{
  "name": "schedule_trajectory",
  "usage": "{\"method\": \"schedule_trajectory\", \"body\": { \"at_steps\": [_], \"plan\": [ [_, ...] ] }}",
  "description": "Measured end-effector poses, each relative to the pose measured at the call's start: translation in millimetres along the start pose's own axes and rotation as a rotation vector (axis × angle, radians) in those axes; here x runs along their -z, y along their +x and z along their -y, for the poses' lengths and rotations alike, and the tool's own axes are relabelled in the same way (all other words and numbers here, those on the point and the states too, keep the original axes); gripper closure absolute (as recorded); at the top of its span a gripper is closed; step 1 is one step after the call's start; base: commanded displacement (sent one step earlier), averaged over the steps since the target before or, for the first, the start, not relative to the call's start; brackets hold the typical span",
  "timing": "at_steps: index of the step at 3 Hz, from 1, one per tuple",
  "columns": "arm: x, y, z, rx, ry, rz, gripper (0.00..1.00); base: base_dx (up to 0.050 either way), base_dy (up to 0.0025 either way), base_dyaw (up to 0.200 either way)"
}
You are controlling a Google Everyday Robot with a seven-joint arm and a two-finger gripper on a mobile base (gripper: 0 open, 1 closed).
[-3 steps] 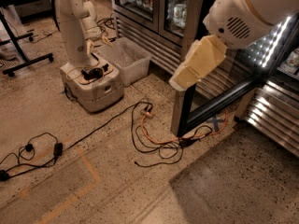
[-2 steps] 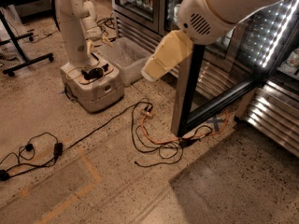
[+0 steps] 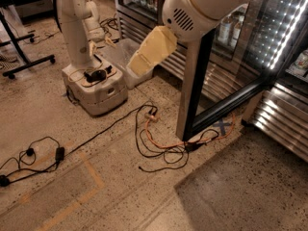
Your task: Close left fridge door
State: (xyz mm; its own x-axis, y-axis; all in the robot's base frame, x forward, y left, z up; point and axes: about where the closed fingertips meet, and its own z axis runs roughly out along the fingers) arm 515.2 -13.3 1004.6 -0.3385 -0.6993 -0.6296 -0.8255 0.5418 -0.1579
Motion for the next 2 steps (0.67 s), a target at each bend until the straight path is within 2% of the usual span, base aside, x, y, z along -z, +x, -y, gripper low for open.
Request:
{"method": "schedule_trajectory", "body": {
  "at_steps": [1,2],
  "plan": [
    [-10,-15,2,0.014,0.029,0.038,0.00,0.000,0.00000,0.000],
    [-27,-55,11,0.071,0.088,0.098,0.00,0.000,0.00000,0.000]
  ]
}}
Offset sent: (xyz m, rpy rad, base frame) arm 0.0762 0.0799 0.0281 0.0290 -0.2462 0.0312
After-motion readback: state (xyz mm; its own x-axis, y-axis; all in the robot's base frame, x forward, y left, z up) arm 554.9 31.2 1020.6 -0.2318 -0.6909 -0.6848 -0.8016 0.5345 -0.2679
